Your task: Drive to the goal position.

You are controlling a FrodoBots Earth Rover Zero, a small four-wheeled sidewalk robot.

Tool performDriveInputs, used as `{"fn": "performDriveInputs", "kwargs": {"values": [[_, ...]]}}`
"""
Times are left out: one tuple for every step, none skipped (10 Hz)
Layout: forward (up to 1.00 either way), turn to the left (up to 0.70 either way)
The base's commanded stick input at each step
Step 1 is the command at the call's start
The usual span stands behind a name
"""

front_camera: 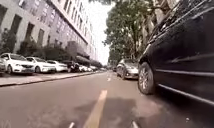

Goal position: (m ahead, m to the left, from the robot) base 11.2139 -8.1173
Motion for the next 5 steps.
{"fn": "performDriveInputs", "kwargs": {"values": [[0.7,0.0],[0.7,0.0],[0.7,0.0],[0.7,0.0],[0.7,0.0]]}}
